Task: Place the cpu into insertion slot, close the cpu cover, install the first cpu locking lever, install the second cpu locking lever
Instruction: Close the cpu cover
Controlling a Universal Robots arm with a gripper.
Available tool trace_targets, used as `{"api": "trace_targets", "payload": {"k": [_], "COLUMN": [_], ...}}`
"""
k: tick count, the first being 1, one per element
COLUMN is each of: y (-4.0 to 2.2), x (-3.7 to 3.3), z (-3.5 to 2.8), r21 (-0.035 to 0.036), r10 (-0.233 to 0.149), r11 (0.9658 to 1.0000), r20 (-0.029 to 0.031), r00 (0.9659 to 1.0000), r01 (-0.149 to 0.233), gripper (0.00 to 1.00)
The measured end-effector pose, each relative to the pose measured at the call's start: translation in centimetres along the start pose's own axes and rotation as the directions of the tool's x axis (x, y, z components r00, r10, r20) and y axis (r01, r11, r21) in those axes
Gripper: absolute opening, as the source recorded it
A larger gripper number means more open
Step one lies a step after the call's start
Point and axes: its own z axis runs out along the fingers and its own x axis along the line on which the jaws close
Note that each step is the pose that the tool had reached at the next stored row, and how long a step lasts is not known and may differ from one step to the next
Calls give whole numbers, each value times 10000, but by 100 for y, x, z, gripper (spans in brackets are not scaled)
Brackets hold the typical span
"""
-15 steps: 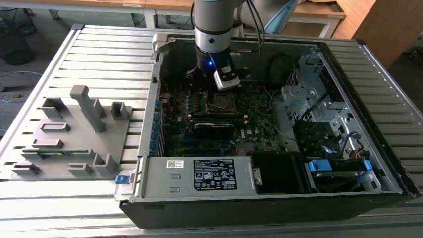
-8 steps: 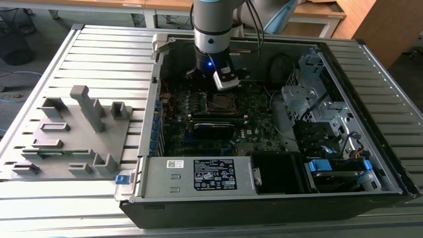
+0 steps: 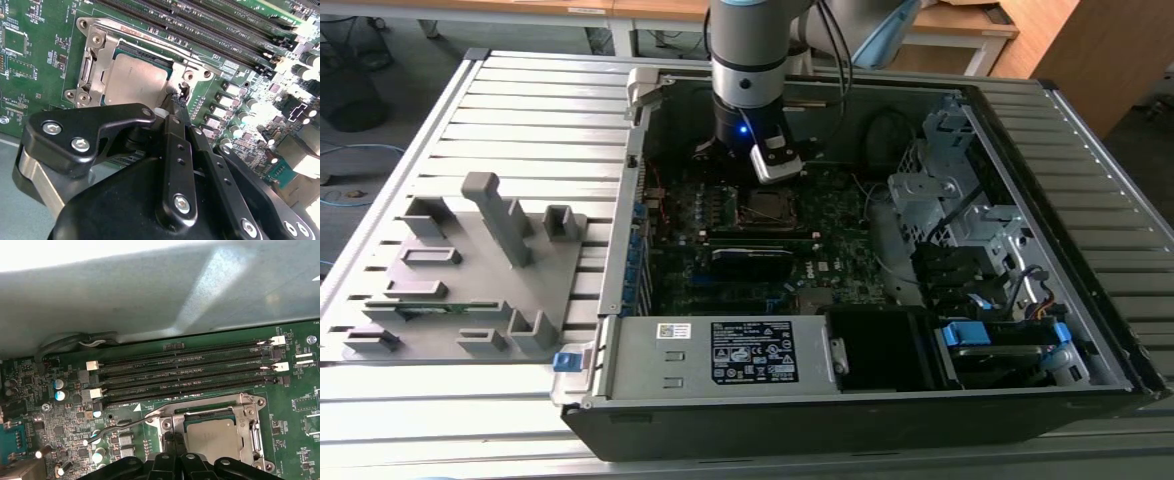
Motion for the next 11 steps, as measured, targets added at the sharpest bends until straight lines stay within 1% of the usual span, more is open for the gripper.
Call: {"api": "trace_targets", "payload": {"k": [6,9,11], "y": [0,4,1], "x": [0,-3,-3], "z": [-2,-26,-54], "r21": [-1,-21,-3], "r10": [0,0,-1], "r11": [10000,10000,10000], "r20": [0,10,1], "r00": [10000,10000,10000], "r01": [0,0,1], "gripper": [10,10,10]}}
